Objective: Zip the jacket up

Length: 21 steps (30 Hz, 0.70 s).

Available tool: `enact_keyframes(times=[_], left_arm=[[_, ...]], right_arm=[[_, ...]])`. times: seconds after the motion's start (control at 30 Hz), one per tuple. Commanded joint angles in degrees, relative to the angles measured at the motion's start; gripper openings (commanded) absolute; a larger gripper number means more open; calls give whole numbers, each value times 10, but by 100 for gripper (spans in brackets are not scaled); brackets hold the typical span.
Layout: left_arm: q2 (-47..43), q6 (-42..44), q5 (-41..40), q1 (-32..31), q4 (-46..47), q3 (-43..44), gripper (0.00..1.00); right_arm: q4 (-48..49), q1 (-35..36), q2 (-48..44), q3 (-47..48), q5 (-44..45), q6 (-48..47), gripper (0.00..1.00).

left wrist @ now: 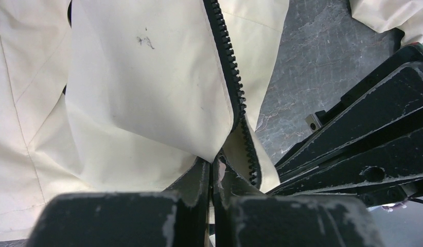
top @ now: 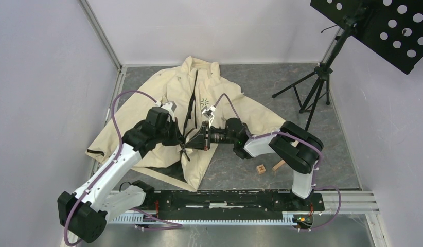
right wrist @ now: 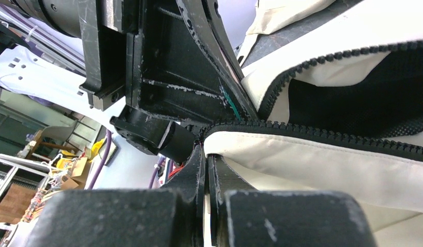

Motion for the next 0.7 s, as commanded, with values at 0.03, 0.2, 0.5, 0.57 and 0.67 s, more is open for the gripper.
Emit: enact_keyframes(times=[0.03,0.2,0.5,0.57,0.67], left_arm=[[-14,-25,-5,-7,-7,-7,2],[-16,-33,4,-8,-8,-6,2],[-33,-72,16,-6,-9,9,18],[-34,-83,17,-5,-9,8,24],[-37,-100,21,-3,-5,3,35]], right_arm=[[82,-9,-11,-20,17,29,0],[107,-9,1,-22,20,44,0],[126,-8,29,-13,11,49,0],[128,-9,33,-15,11,48,0],[139,-8,38,-13,10,52,0]])
